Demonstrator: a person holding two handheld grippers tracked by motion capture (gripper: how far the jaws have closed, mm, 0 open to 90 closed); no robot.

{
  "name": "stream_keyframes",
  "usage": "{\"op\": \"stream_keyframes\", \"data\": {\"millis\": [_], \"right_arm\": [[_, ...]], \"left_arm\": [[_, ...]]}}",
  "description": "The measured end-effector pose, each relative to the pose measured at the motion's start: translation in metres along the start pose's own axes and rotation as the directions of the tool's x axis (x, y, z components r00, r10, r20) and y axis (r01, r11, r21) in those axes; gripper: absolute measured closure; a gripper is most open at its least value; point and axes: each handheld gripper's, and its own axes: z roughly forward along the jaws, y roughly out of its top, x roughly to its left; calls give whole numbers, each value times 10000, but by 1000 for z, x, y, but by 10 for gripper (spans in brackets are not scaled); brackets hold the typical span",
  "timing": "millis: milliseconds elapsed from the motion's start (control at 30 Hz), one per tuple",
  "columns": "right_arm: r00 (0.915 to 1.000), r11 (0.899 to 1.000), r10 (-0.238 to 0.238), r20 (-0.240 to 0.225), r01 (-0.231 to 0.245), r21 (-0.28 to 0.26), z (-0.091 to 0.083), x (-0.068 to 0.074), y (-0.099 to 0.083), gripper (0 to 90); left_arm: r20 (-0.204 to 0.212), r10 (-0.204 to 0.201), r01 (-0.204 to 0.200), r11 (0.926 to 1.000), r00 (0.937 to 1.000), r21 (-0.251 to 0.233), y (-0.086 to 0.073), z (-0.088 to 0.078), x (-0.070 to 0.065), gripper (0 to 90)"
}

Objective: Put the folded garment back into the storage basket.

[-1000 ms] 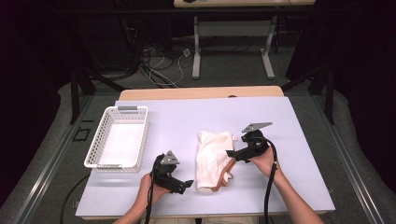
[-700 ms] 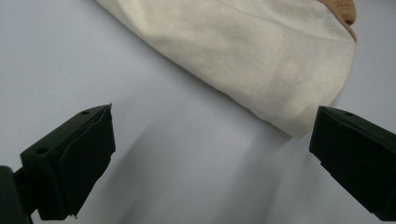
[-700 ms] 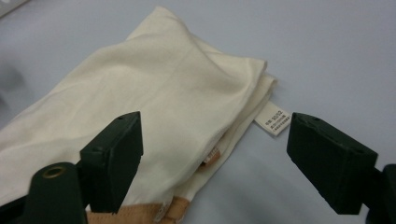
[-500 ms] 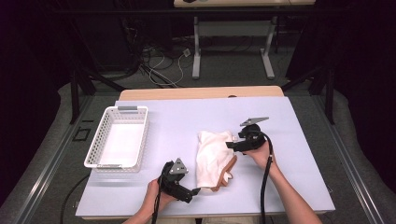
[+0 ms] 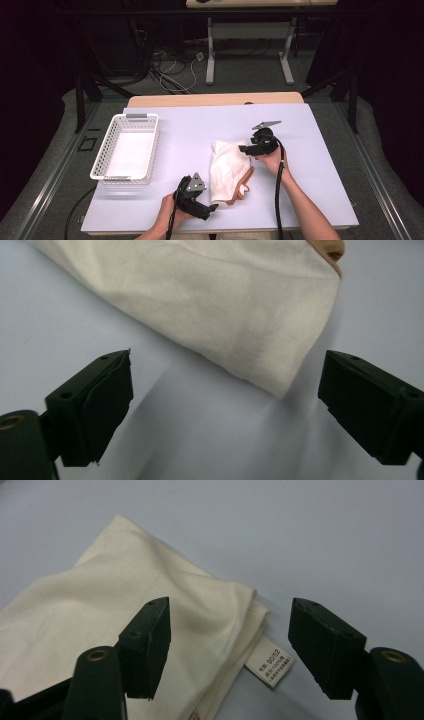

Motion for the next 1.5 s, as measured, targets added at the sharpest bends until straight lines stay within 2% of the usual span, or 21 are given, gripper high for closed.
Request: {"op": "stream_keyframes", "data": {"millis": [67,167,233,333,433,500,600,733,867,900,1000,1100,1300,1400,1500], "right_arm": [[9997,9999,-65,217,63,100,2,0,0,340],[9998,10000,-23,222,22,59,4,-1,0,338],[9999,10000,24,101,-25,26,7,0,0,333],[9998,9998,-33,211,29,186,10,1,0,334],[9999,9997,-18,172,13,257,13,2,-1,365],[9999,9991,35,148,-41,429,14,2,-2,410],[9998,9993,-15,190,8,375,15,2,-3,461],[9993,9989,-107,362,90,467,14,3,-3,548],[9995,9989,-44,304,30,458,13,2,-4,648],[9995,9988,-45,298,30,486,13,3,-4,700],[9999,9991,100,-78,-97,412,13,3,-5,776],[9992,9986,315,-264,-303,445,13,3,-5,831],[10000,9995,56,-20,-55,324,12,7,-6,856],[9999,9999,-49,103,48,105,13,9,-7,859],[9997,9999,-129,197,127,106,10,11,-6,861]], "left_arm": [[-50,94,-94,9999,9999,55,1,1,-2,105],[-118,235,-234,9997,9997,61,1,3,-5,142],[-234,194,-193,9998,9995,43,2,4,-8,155],[-390,307,-309,9995,9988,-65,4,4,-9,199],[-415,228,-236,9995,9989,-190,3,5,-10,254],[-360,160,-171,9994,9992,-297,3,5,-11,310],[-300,178,-189,9991,9994,-372,2,6,-12,376],[-293,-2,-11,9991,9996,-423,0,9,-12,454],[-347,26,-44,9986,9994,-518,0,9,-14,534],[-311,19,-36,9985,9995,-538,0,9,-14,554],[-329,72,-91,9984,9994,-564,1,10,-15,600],[-281,35,-52,9981,9996,-613,1,11,-15,648],[-172,74,-87,9969,9998,-777,1,11,-13,771],[-89,124,-131,9962,9999,-856,1,10,-10,798],[-47,74,-78,9957,10000,-928,1,8,-10,814]]}}
